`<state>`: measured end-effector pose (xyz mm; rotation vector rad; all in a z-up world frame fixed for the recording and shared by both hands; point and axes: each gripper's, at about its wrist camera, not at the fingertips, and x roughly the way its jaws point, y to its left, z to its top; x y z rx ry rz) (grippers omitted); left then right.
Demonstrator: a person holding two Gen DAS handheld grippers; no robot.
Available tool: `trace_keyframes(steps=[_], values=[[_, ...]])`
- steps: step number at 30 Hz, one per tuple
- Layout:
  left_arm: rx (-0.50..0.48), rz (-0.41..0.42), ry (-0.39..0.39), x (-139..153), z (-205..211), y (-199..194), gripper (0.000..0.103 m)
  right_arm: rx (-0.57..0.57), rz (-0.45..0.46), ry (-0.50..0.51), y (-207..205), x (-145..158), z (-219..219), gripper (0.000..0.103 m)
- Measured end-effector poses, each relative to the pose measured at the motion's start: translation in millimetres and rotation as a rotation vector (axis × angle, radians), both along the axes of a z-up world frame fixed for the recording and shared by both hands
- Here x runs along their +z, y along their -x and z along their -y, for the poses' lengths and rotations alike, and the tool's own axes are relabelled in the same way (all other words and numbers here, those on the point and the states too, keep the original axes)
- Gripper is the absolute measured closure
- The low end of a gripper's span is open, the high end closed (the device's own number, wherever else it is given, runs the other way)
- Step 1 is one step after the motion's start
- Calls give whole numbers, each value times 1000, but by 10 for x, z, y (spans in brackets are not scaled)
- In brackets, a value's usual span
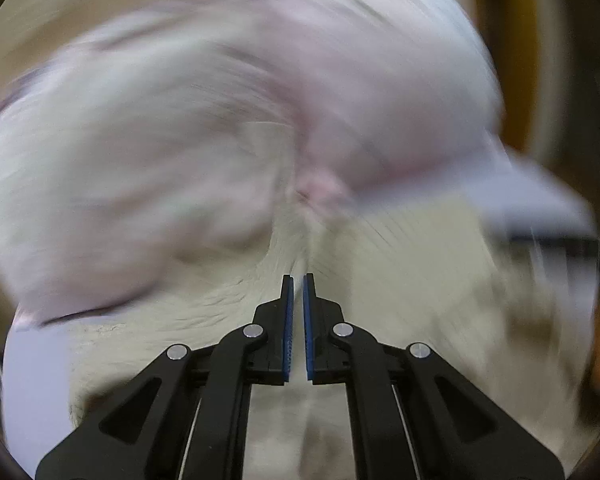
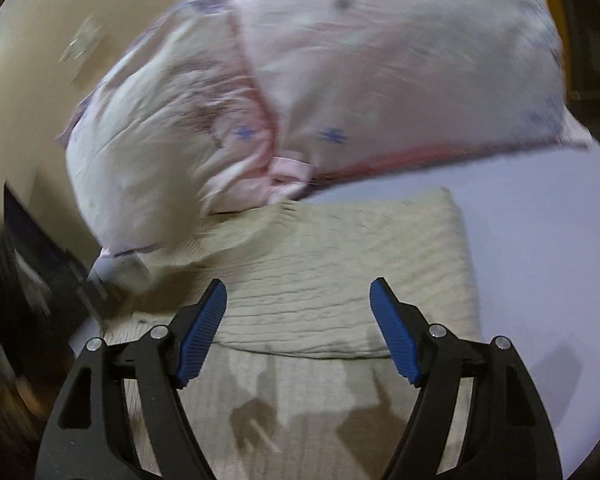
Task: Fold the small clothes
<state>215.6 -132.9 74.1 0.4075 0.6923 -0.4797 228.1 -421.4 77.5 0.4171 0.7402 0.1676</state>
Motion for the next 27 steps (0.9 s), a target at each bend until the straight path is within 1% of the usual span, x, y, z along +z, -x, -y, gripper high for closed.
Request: trace_keyframes(steps=[1,2,4,5,6,7,8,9,10,11,14,16,17,18,19,21,22,23,25,26,27], values=[[-28,-11,-33,-110,56,83,99,-19,-17,-37,-12,-37,121,30],[-53,-13,-48,-182,63,188,99,-29,-28,-64,-13,-57,206,32],[-51,-21,1,-129,-120,277,98,-39,-58,-127,-46,-127,366,43],[-33,-32,39,-75,-271,295,96,-35,-77,-156,-78,-164,408,47],[0,-44,83,-20,-461,287,94,-32,-98,-187,-123,-208,436,54],[29,-50,103,13,-582,279,90,-33,-130,-231,-202,-268,463,60],[65,-56,114,46,-703,253,86,-31,-158,-268,-305,-321,468,62],[111,-71,123,53,-877,294,83,-33,-186,-296,-435,-360,451,67],[148,-95,135,52,-1021,285,80,-32,-198,-308,-533,-371,425,68],[186,-130,158,44,-1167,282,79,-31,-208,-314,-654,-378,388,68],[265,-210,224,34,-1550,344,75,-80,-270,-272,-1019,-469,244,68],[316,-251,263,5,-1790,418,73,-105,-306,-265,-1158,-570,170,70],[327,-262,275,1,-1866,431,71,-112,-305,-255,-1200,-598,120,71],[345,-276,290,-12,-1962,464,70,-123,-291,-227,-1209,-575,75,76],[359,-285,304,-24,-2037,485,68,-111,-275,-209,-1220,-548,22,94],[376,-298,331,-40,-2170,532,66,-84,-257,-193,-1236,-516,-61,95],[384,-298,338,-53,-2201,533,66,-79,-225,-157,-1192,-456,-96,96],[390,-297,343,-57,-2234,542,66,-75,-200,-148,-1165,-397,-95,96],[406,-299,362,-54,-2336,619,66,-91,-106,-161,-947,-173,-17,96],[410,-301,369,-57,-2375,657,66,-119,-69,-161,-808,-77,65,96],[412,-302,378,-54,-2436,733,65,-159,-41,-140,-636,-19,137,96]])
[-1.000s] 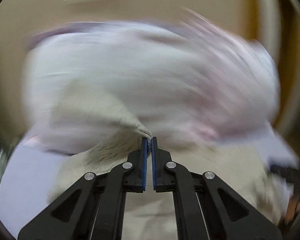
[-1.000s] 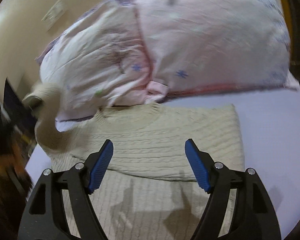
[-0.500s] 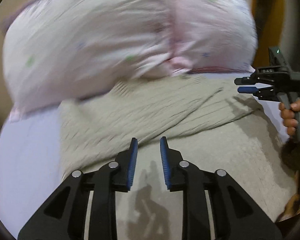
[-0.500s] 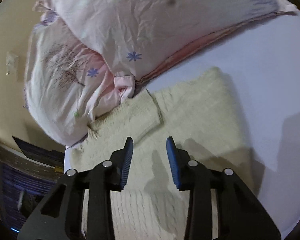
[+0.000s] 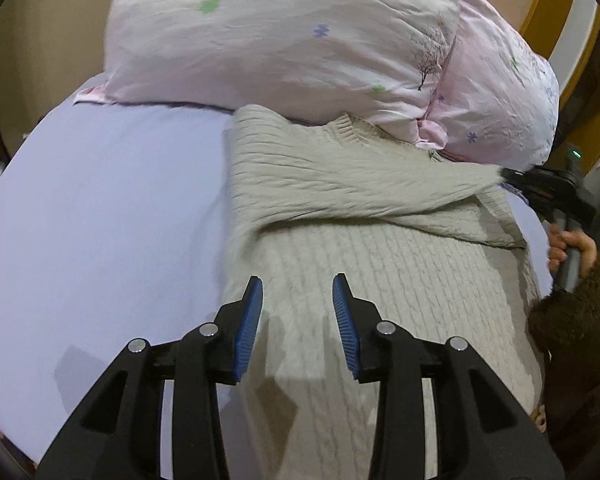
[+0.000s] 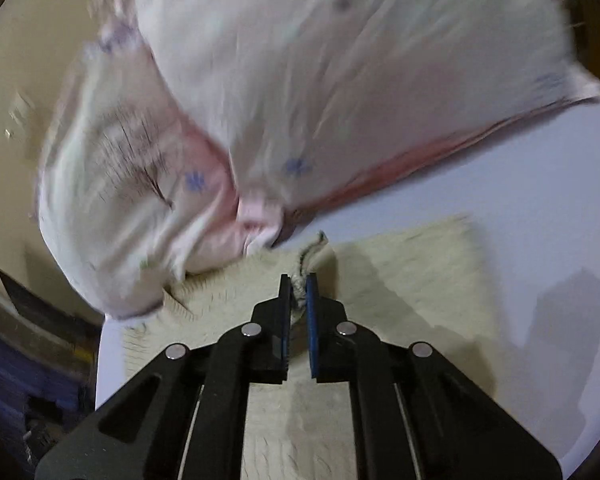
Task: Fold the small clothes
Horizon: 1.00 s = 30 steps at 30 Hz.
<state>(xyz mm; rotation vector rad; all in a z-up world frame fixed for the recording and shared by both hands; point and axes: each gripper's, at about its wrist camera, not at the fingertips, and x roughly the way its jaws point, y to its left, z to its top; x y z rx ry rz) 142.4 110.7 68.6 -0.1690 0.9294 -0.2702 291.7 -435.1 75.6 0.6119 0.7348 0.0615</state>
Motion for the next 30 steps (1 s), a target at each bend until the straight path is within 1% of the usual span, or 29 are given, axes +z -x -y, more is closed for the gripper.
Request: trace_keyframes(steps=[2,3,4,5,6,7,8,9,10,12,14,15,17,18,19,20,21,22,23,24,25,26,27,29,30], values=[[-2,-6,16,-25,-98,137,60,-89,1,47,308,-23,172,96],[-6,-19,31,-53,-145,203,60,-130,-31,71,427,-119,238,96],[-16,-35,51,-83,-182,264,59,-137,-73,87,479,-216,264,93],[-23,-48,65,-107,-205,307,57,-137,-131,84,528,-333,297,90],[-29,-69,77,-145,-235,375,57,-140,-175,55,620,-417,345,87],[-30,-87,82,-181,-258,451,54,-138,-180,32,708,-434,376,76],[-30,-97,85,-205,-274,509,50,-124,-167,20,866,-411,369,62],[-29,-110,94,-241,-301,607,50,-112,-146,28,1028,-365,368,37],[-29,-115,107,-271,-324,695,48,-97,-107,54,1276,-309,355,32],[-28,-122,128,-316,-348,814,46,-60,-105,96,1569,-290,306,33],[-24,-140,134,-381,-357,920,46,-10,-146,79,1856,-397,338,40],[-27,-146,135,-399,-348,949,46,14,-163,57,1991,-462,329,45],[-29,-133,123,-393,-329,1037,46,60,-197,-1,2187,-639,292,48],[-32,-129,121,-387,-307,1079,46,82,-196,-34,2298,-730,274,49],[-35,-125,124,-387,-291,1112,46,89,-170,-42,2385,-735,256,51],[-42,-120,126,-389,-262,1155,46,122,-160,-85,2491,-779,238,55],[-49,-116,124,-390,-224,1198,47,138,-156,-113,2536,-806,231,61],[-58,-115,125,-391,-183,1235,51,168,-151,-165,2586,-855,206,69],[-74,-122,131,-400,-125,1281,62,197,-152,-204,2618,-897,180,73],[-78,-128,125,-417,-96,1311,69,211,-151,-220,2644,-912,181,78],[-83,-133,117,-430,-68,1331,85,234,-150,-245,2685,-939,167,85],[-90,-145,117,-453,-45,1348,93,254,-156,-269,2697,-963,145,93],[-95,-149,138,-463,-45,1358,93,285,-157,-309,2720,-1007,127,95],[-117,-144,177,-436,-53,1341,94,313,-123,-359,2750,-984,112,96],[-135,-132,214,-388,-67,1308,94,315,-102,-378,2736,-939,126,96]])
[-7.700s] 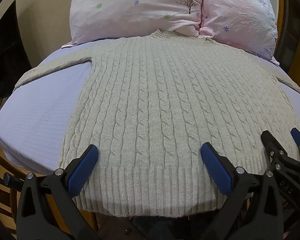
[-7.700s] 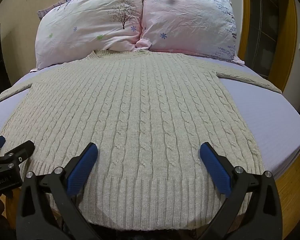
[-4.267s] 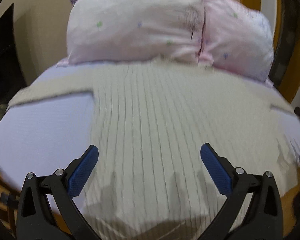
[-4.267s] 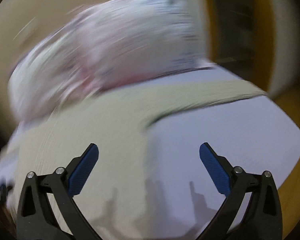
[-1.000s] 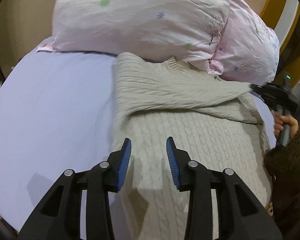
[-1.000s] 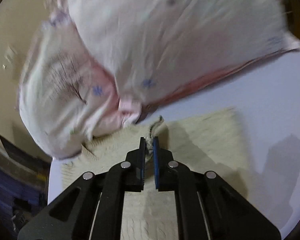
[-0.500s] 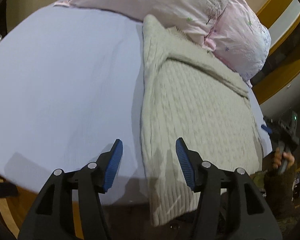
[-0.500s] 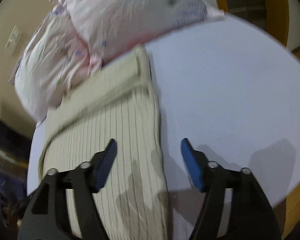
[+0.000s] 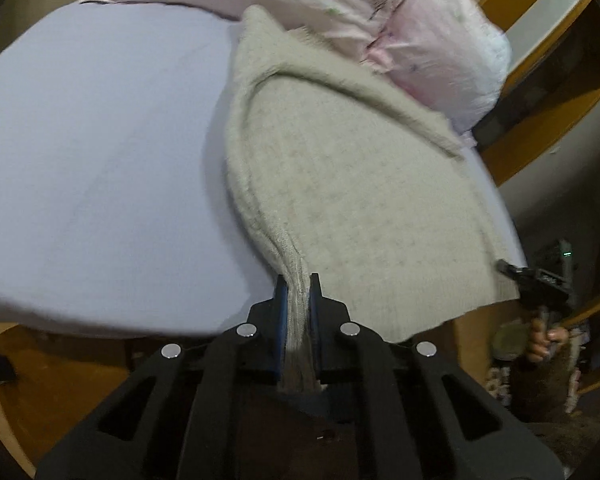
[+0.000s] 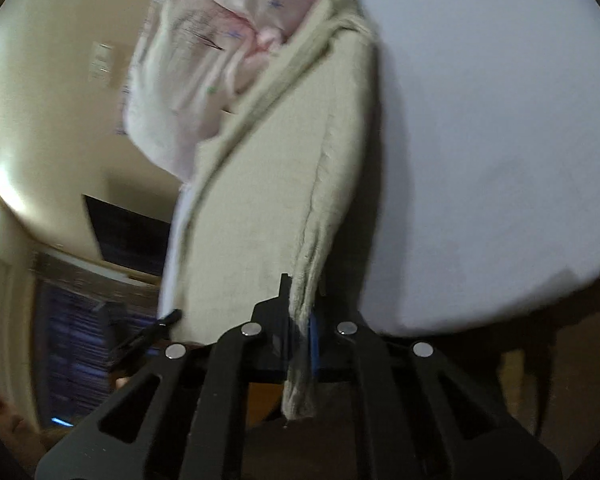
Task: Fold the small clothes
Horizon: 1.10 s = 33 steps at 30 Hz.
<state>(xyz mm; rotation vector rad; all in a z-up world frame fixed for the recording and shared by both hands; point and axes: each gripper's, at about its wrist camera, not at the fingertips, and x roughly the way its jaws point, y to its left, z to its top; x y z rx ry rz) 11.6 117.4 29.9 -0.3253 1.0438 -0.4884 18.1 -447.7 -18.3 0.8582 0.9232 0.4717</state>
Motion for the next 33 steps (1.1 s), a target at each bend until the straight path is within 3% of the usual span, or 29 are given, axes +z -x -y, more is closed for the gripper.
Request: trace_keyframes(steps=[5,8,11,14,16,17,18,20,21,22,23,25,27,29,31,33], values=[[-12,123,142,453,-75,-391,94,-63,194,-156,-370,514,176,96],[63,208,167,745,-113,-976,94,-126,237,-184,-1029,826,286,96],[195,248,167,846,-88,-1785,94,-231,242,-201,-1723,923,395,96],[328,189,113,580,31,-2771,94,-385,168,-144,-2461,705,491,96],[359,80,62,300,92,-3218,94,-463,39,-3,-2822,487,482,82],[361,18,64,192,92,-3336,94,-482,-17,32,-2916,395,481,77],[373,-54,115,70,33,-3435,94,-483,-46,28,-2937,309,499,69],[378,-74,253,33,-139,-3419,90,-461,5,-6,-2912,328,544,48],[385,-53,296,85,-266,-3353,85,-470,45,38,-2846,419,562,30],[400,-33,295,121,-341,-3286,67,-493,67,79,-2786,474,573,18],[431,4,290,196,-461,-3170,42,-502,94,99,-2740,514,567,17],[440,29,265,251,-553,-3036,27,-435,126,98,-2731,511,503,16],[386,-1,239,219,-506,-2910,26,-368,18,200,-2861,395,401,18],[346,-38,206,161,-414,-2803,26,-382,42,227,-2783,398,377,19],[310,-81,130,53,-259,-2703,25,-385,85,180,-2670,463,412,19],[289,-128,118,-71,-116,-2704,25,-394,123,146,-2554,484,470,18]])
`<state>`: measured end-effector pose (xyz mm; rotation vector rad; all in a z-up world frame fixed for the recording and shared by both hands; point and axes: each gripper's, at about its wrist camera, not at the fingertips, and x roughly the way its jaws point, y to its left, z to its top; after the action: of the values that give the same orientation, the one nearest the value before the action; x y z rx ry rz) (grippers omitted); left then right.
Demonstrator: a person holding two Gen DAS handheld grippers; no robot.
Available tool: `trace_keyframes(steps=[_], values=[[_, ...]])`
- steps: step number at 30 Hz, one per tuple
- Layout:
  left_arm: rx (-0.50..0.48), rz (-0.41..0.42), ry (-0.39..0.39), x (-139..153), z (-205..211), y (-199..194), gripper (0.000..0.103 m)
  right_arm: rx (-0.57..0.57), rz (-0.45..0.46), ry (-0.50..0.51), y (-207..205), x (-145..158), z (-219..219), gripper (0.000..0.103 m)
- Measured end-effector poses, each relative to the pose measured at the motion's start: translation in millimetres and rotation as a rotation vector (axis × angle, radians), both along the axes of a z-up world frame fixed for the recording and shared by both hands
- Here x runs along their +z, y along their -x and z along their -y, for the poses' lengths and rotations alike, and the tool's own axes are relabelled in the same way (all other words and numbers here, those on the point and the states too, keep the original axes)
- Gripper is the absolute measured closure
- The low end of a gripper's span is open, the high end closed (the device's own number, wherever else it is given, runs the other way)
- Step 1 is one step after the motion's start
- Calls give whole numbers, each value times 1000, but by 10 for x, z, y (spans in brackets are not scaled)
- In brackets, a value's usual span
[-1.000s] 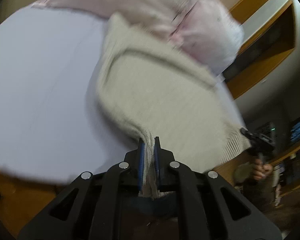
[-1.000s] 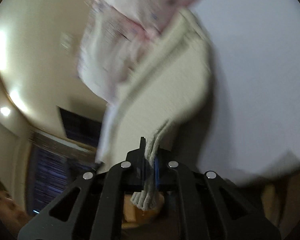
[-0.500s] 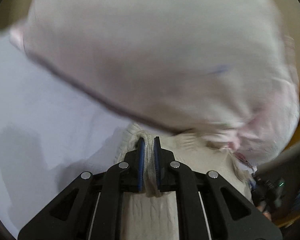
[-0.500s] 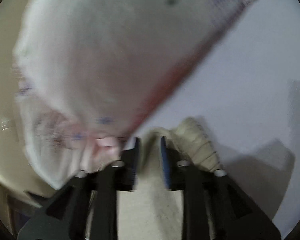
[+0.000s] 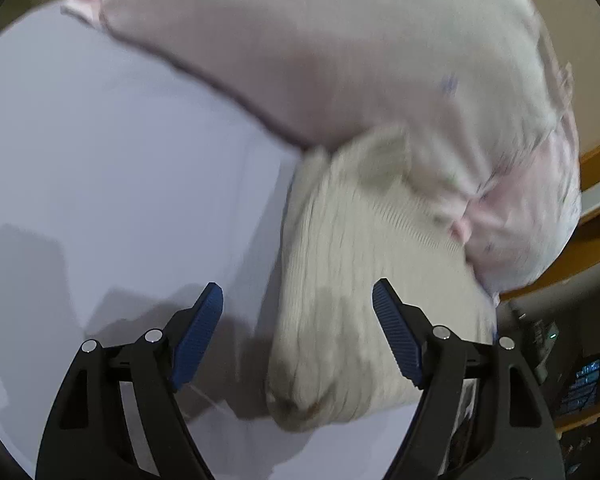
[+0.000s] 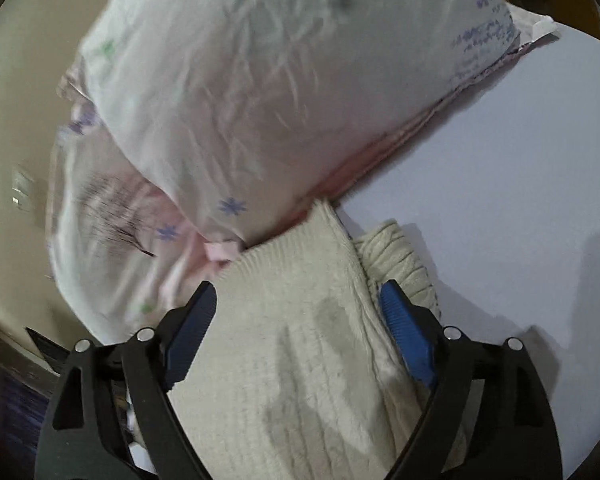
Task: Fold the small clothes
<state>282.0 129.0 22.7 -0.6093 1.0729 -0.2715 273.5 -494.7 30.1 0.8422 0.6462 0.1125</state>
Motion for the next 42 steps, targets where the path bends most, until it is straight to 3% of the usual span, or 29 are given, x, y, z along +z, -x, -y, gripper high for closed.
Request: trace_keyframes(steps=[3,4,5,6,7,8,11,14,16,18,20,23,26,27,29,30,31,32,33,35,36,39,42], values=[[-23,12,14,-40,176,-1,26,5,20,-30,48,-76,90,18],[-11,9,50,-61,220,-10,31,3,32,-55,65,-130,132,18],[3,5,82,-85,255,-20,41,-4,40,-78,50,-184,101,18],[19,-7,109,-134,283,-47,44,-13,45,-103,45,-194,102,18],[35,-15,119,-156,297,-63,68,-16,48,-142,54,-216,133,18],[45,-61,173,-257,335,-97,83,-12,57,-167,73,-218,140,18],[87,-43,262,-163,360,-82,86,-15,103,-156,76,-98,151,18],[38,74,269,362,659,-35,86,-12,142,-151,102,-5,198,18],[-65,168,225,837,1174,-37,87,-18,160,-130,146,77,276,18],[-182,230,178,1134,1787,-30,87,-40,169,-88,200,152,358,18],[-299,253,150,1242,2414,-24,86,-72,174,-33,268,221,474,18],[-519,220,86,1022,3648,-55,86,-104,173,-9,337,210,644,18],[-668,136,117,748,4249,-110,86,-111,130,-33,304,106,775,18],[-687,112,167,702,4304,-118,86,-113,115,-33,290,80,802,18],[-693,149,254,776,4176,-98,86,-109,87,-39,259,45,845,17],[-652,212,247,890,3958,-70,85,-93,71,-57,235,22,861,12],[-604,254,223,962,3758,-59,77,-76,57,-65,224,-9,876,9],[-506,287,149,1013,3464,-59,61,-61,38,-74,203,-33,877,9],[-438,284,84,1014,3287,-75,55,-44,-3,-77,168,-63,886,9],[-351,236,-36,876,2995,-151,50,-34,-55,-114,152,-153,944,9],[-336,194,-64,778,2919,-151,50,-11,-89,-186,121,-249,984,8],[-308,58,-89,417,2799,-220,49,53,-133,-236,69,-300,965,8],[-271,23,-99,214,2781,-174,43,196,-174,-260,-32,-317,809,8]])
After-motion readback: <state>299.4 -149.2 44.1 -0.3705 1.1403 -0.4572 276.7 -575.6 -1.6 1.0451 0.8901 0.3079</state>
